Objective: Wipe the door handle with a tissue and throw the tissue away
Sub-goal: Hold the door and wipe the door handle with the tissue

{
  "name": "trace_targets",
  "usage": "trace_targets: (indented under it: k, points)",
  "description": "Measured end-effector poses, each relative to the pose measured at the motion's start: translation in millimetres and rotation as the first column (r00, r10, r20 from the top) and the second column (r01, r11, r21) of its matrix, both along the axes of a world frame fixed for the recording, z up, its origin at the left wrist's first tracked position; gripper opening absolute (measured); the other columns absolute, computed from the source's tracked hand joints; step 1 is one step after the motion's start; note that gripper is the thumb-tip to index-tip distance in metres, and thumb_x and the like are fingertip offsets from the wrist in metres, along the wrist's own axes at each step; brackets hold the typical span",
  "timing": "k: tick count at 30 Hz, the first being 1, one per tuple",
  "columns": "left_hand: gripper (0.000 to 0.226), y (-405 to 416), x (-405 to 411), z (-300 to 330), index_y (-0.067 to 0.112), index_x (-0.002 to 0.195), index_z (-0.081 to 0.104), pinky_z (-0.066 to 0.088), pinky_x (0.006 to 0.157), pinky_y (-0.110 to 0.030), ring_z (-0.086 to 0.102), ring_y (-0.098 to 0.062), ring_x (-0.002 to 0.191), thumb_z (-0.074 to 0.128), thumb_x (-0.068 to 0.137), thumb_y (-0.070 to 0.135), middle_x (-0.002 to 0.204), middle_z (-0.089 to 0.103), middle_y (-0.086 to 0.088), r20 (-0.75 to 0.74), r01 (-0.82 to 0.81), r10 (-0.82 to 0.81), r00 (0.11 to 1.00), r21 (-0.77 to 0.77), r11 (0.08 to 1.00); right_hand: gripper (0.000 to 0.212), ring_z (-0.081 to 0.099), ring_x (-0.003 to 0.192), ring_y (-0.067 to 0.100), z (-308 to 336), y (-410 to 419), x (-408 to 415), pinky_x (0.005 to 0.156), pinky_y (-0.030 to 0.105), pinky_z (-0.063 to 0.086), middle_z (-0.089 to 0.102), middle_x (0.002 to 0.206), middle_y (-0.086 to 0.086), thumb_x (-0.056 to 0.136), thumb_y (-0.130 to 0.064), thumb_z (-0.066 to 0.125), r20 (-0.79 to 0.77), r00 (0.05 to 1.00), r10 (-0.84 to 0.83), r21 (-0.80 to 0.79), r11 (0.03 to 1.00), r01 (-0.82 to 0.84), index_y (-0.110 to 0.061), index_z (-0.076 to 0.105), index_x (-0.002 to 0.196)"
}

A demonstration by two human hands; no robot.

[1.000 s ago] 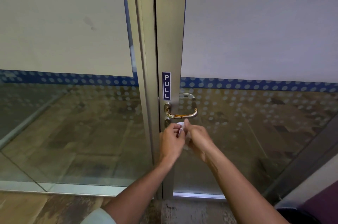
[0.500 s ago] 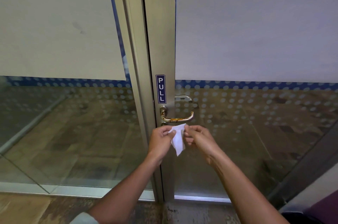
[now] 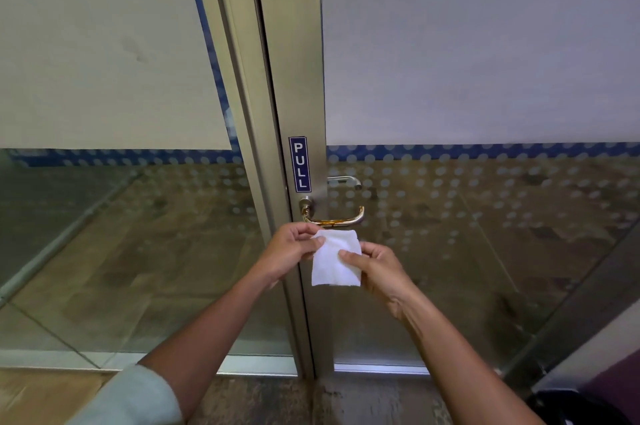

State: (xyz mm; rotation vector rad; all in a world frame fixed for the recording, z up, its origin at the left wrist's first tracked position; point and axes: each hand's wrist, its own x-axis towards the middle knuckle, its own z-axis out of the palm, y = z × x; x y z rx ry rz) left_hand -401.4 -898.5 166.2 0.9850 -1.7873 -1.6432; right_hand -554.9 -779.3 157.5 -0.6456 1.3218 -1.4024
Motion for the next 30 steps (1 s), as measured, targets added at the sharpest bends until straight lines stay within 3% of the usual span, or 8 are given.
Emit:
trace_targets:
  k: [2,4,8,11,13,19,22,30]
  points:
    - [0.015,-12,4,7,0.013,0.095,0.073,0.059,0.089,-0.035,0.072,-0.019,0.086,0.065,0.094,0.001,0.095,0.076,-0.013,-0.007,-0.032,0.032,0.999,-0.048,0.998,0.025,0.070,0.079,0.021,3,0,5,0.067,0.031,0.056,0.076,0.097,0.017,0.088,-0.007,0.068,-0.001,0.999,-0.040,0.013,0.999,0.040,0.005,0.068,0.110]
    - [0.018,-29,10,17,0.014,0.097,0.073,0.058,0.091,-0.030,0.071,-0.016,0.089,0.062,0.094,0.000,0.098,0.076,-0.006,0.028,-0.131,0.144,0.989,-0.278,0.952,0.020,0.068,0.069,0.015,7,1,11,0.053,0.023,0.052,0.074,0.088,0.011,0.089,-0.008,0.065,-0.031,0.995,-0.090,0.028,0.995,0.091,0.001,0.069,0.106]
    - [0.028,-75,35,29,0.008,0.113,0.070,0.052,0.099,-0.039,0.065,-0.026,0.110,0.057,0.091,-0.002,0.115,0.072,-0.010,0.152,0.030,0.259,0.954,-0.907,0.420,0.018,0.066,0.072,0.019,12,-2,23,0.059,0.035,0.056,0.074,0.089,0.009,0.090,-0.009,0.062,-0.127,0.973,-0.192,0.005,0.981,0.194,-0.007,0.073,0.104]
    - [0.045,-107,47,24,0.003,0.133,0.060,0.036,0.117,-0.052,0.044,-0.036,0.140,0.063,0.089,0.009,0.141,0.059,-0.017,0.304,0.303,0.295,0.906,-0.952,0.051,0.019,0.067,0.078,0.023,14,-9,32,0.080,0.055,0.056,0.076,0.088,0.008,0.090,-0.007,0.061,-0.207,0.942,-0.263,-0.005,0.964,0.268,-0.011,0.077,0.098]
    - [0.061,-122,48,21,0.005,0.149,0.043,0.021,0.122,-0.056,0.022,-0.038,0.151,0.056,0.094,0.029,0.159,0.036,-0.017,0.397,0.464,0.389,0.831,-0.881,-0.092,0.020,0.067,0.076,0.024,15,-14,38,0.080,0.058,0.055,0.075,0.082,0.008,0.091,-0.009,0.060,-0.223,0.929,-0.296,0.011,0.952,0.306,-0.012,0.079,0.088]
    - [0.076,-148,34,26,0.007,0.159,0.017,-0.004,0.124,-0.056,-0.009,-0.038,0.154,0.043,0.099,0.047,0.167,0.000,-0.018,0.381,0.548,0.444,0.811,-0.760,-0.350,0.026,0.065,0.076,0.021,26,-39,48,0.070,0.036,0.050,0.074,0.086,0.012,0.094,-0.018,0.056,-0.336,0.850,-0.406,0.021,0.899,0.438,-0.015,0.075,0.077]
    - [0.080,-160,22,31,0.006,0.159,0.009,-0.001,0.125,-0.054,-0.010,-0.038,0.154,0.046,0.099,0.043,0.167,-0.004,-0.019,0.359,0.555,0.468,0.808,-0.731,-0.397,0.021,0.067,0.084,0.024,38,-53,44,0.072,0.036,0.051,0.075,0.097,0.015,0.095,-0.022,0.058,-0.391,0.828,-0.403,0.014,0.896,0.443,-0.018,0.075,0.084]
    - [0.074,-179,16,20,0.002,0.159,-0.002,-0.005,0.125,-0.050,-0.013,-0.038,0.153,0.026,0.104,0.042,0.166,-0.009,-0.019,0.292,0.510,0.453,0.842,-0.705,-0.493,0.027,0.071,0.077,0.025,49,-92,35,0.069,0.041,0.059,0.073,0.079,0.003,0.095,-0.025,0.051,-0.639,0.669,-0.379,0.002,0.869,0.495,-0.018,0.073,0.079]
